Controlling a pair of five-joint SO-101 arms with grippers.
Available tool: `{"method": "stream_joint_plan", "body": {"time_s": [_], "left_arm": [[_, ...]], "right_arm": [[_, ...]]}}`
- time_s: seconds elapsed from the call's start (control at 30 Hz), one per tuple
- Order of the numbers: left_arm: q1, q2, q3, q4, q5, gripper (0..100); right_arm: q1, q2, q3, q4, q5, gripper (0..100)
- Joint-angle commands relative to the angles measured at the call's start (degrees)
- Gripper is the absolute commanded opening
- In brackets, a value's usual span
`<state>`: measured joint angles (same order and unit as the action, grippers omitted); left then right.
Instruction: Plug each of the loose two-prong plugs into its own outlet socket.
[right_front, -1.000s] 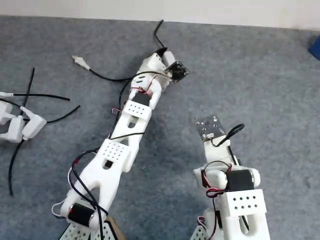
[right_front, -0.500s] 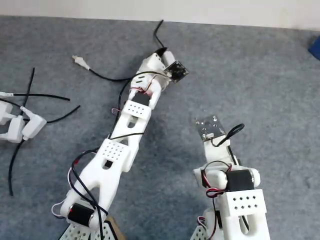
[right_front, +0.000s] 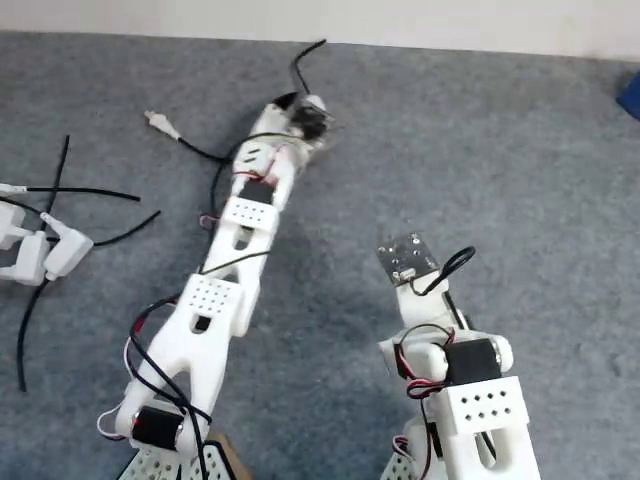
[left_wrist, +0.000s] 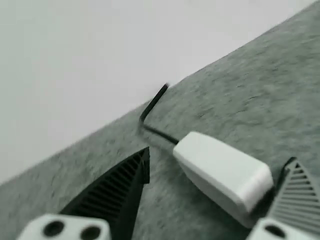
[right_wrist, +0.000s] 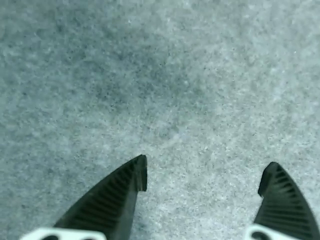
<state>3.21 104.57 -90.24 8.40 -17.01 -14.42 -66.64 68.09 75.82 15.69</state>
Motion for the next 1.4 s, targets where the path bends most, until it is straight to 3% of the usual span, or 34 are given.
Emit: {"method": "stream_joint_plan", "body": {"time_s": [0.0,0.27,0.47,0.53,0.7,0.8,0.93,1.17,1.27,1.37], "left_arm": [[-2.9,0.9,0.5,0.2,7.1,38],[-0.3,0.9,3.1,0.1,7.9,34],[0.3,0.9,3.1,0.1,7.7,0],[0.7,0.9,3.1,0.1,7.7,5],[1.4,0.9,2.9,1.1,7.6,1],[2.0,0.6,0.3,9.5,7.0,1],[2.8,-2.4,-5.8,28.9,7.3,1],[2.7,-22.9,-4.1,62.2,6.9,1],[2.7,-28.0,-3.9,69.7,6.9,1],[2.3,-29.7,-4.4,72.0,5.7,1]], "right_arm": [[-0.7,-0.8,-0.4,-0.7,-0.6,34.3],[-0.7,-0.8,-0.4,-0.7,-0.6,34.3],[-0.7,-0.8,-0.4,-0.7,-0.6,34.3],[-0.7,-0.8,-0.3,-0.7,-0.6,34.3],[-0.7,-0.8,-0.3,-0.7,-0.6,34.3],[-0.6,-0.8,0.0,-1.8,-0.6,34.3],[-0.6,-0.5,-0.2,-1.5,-0.6,34.3],[-0.5,-0.5,-0.4,-1.3,-0.6,34.3],[-0.5,-0.5,-0.1,-1.3,-0.5,34.3],[-0.5,-0.5,0.0,-1.3,-0.5,34.3]]}}
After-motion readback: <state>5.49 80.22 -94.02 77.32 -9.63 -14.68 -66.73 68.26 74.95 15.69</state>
